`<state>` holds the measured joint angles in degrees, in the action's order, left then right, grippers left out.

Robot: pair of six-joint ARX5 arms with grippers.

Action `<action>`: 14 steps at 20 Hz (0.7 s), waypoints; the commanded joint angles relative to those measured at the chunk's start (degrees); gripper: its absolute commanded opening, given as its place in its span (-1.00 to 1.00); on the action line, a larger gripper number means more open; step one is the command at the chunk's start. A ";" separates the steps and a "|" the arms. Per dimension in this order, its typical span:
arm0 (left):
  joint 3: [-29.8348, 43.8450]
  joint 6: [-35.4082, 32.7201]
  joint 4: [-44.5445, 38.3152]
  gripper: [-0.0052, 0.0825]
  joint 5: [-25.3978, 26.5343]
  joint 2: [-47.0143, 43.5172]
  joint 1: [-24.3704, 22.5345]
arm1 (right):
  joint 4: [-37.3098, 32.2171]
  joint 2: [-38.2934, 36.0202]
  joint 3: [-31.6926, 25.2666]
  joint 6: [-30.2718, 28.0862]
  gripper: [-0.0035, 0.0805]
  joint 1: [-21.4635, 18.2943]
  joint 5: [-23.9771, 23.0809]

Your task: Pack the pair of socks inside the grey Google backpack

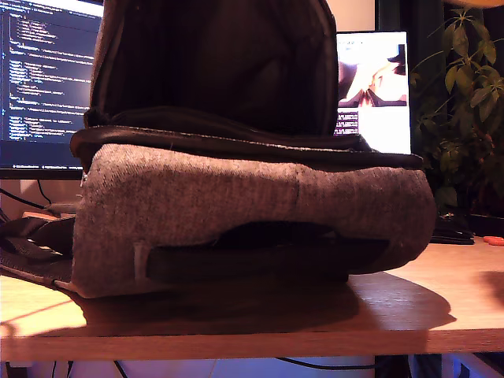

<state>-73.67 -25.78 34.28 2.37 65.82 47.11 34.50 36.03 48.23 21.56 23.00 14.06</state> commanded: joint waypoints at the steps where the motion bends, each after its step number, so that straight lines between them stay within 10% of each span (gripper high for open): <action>1: -3.19 -0.22 -2.69 -0.94 -1.14 -0.68 0.33 | -0.72 3.96 -1.40 2.60 -0.94 2.25 2.69; 10: -3.23 -0.20 -2.71 -0.94 -1.27 -0.68 0.35 | -19.34 25.20 -1.40 14.49 -0.94 11.85 9.99; 14: -3.30 -0.20 -2.67 -0.94 -1.27 -0.68 0.35 | -35.23 33.14 -1.40 18.08 -0.94 12.63 4.98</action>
<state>-74.15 -25.80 34.26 1.98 65.82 47.11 2.15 68.49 47.48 39.05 35.38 19.86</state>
